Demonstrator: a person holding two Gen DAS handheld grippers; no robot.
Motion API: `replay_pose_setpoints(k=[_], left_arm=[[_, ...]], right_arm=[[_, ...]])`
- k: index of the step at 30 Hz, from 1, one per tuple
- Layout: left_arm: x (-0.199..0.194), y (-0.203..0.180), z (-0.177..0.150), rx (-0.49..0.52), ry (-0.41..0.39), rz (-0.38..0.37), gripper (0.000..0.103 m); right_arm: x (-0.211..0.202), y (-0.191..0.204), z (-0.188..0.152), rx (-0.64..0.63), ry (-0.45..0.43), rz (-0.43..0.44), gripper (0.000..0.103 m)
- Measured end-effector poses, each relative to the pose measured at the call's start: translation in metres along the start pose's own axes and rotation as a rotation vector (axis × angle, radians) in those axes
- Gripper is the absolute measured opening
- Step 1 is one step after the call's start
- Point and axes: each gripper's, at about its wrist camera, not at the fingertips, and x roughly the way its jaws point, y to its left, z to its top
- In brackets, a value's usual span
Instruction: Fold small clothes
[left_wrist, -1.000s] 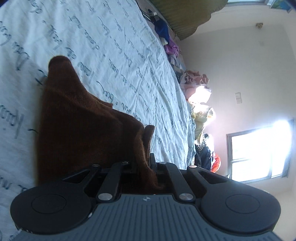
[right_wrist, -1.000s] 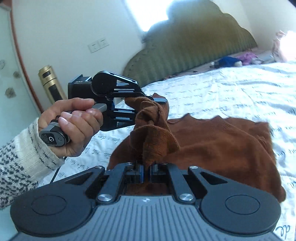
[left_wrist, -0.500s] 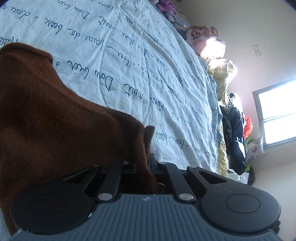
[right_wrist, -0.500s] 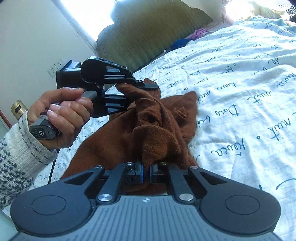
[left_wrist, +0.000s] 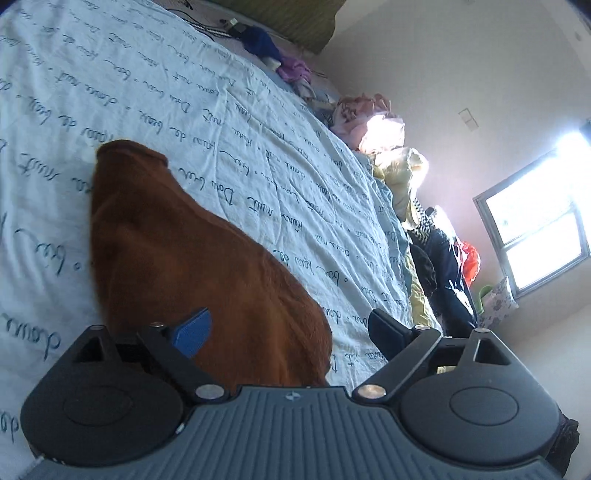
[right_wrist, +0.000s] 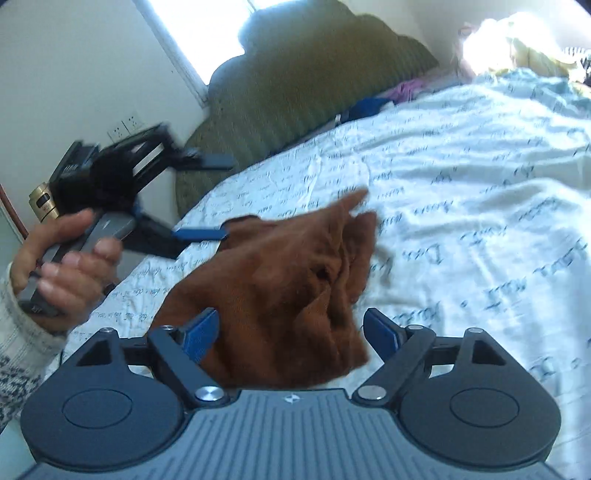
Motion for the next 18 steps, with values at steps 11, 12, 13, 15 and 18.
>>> replay_pose_setpoints(k=[11, 12, 13, 15, 18], left_arm=[[0.005, -0.002, -0.090, 0.282, -0.013, 0.216, 0.081], [0.006, -0.004, -0.095, 0.306, -0.019, 0.237, 0.081], [0.008, -0.007, -0.101, 0.348, -0.018, 0.258, 0.081], [0.006, -0.012, -0.112, 0.402, -0.025, 0.308, 0.081], [-0.018, -0.013, -0.116, 0.328, -0.057, 0.264, 0.081]], right_arm=[[0.140, -0.007, 0.054, -0.171, 0.228, 0.051, 0.021], [0.149, -0.015, 0.054, -0.159, 0.215, 0.046, 0.021], [0.156, -0.020, 0.057, -0.137, 0.223, 0.056, 0.021], [0.160, -0.025, 0.068, -0.098, 0.236, 0.068, 0.021], [0.137, -0.020, 0.080, -0.110, 0.208, 0.054, 0.024]])
